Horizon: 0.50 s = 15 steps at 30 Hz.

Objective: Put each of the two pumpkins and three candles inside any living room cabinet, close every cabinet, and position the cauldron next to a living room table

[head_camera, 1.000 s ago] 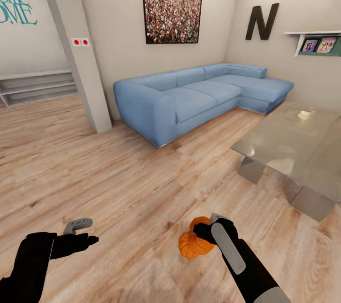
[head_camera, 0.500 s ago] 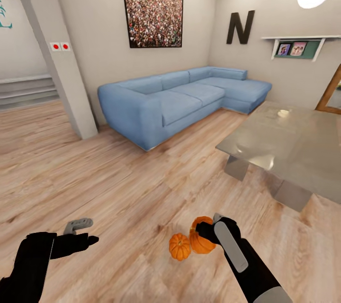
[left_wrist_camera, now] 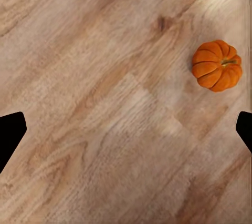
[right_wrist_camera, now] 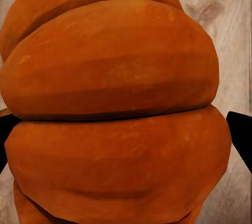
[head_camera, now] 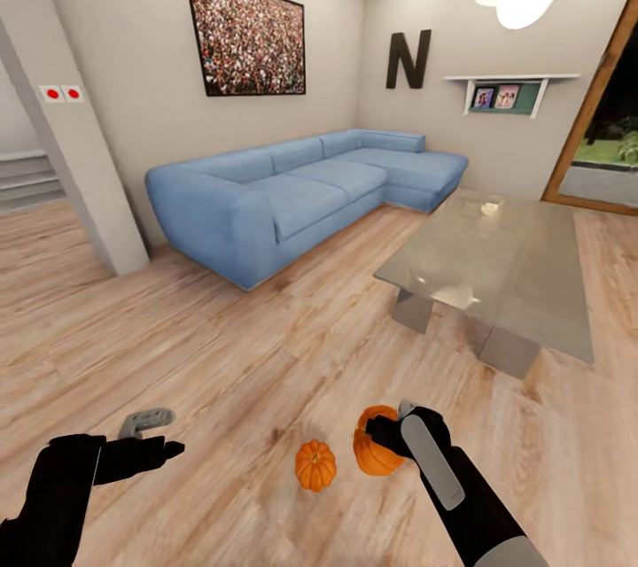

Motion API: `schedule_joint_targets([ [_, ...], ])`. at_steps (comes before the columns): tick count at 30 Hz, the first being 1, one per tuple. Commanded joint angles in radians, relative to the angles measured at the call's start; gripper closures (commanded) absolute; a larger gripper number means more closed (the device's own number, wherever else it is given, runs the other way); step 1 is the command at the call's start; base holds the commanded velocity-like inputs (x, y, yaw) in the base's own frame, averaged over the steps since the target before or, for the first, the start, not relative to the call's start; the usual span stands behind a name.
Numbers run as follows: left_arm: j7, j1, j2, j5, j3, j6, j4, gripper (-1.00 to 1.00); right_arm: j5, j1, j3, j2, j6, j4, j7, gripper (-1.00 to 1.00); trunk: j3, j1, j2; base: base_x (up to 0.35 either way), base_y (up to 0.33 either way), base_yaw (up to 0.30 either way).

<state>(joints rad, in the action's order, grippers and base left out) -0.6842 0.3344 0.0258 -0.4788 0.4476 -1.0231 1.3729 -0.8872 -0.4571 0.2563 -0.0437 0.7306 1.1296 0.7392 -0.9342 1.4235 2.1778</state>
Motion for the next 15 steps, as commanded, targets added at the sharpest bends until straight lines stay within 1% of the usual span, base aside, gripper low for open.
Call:
schedule_joint_targets([
  [1,0.000,0.000,0.000,0.000,0.000,0.000,0.000,-1.00,-0.001,0.000,0.000,0.000,-0.001,0.000,-0.002,1.00,0.001,0.000,0.000,0.000,0.000,-0.270],
  [15,0.000,0.000,0.000,0.000,0.000,0.000,0.000,-1.00,-0.002,0.000,-0.001,0.002,0.001,-0.003,-0.009,1.00,0.001,0.000,0.000,0.000,0.000,-0.282],
])
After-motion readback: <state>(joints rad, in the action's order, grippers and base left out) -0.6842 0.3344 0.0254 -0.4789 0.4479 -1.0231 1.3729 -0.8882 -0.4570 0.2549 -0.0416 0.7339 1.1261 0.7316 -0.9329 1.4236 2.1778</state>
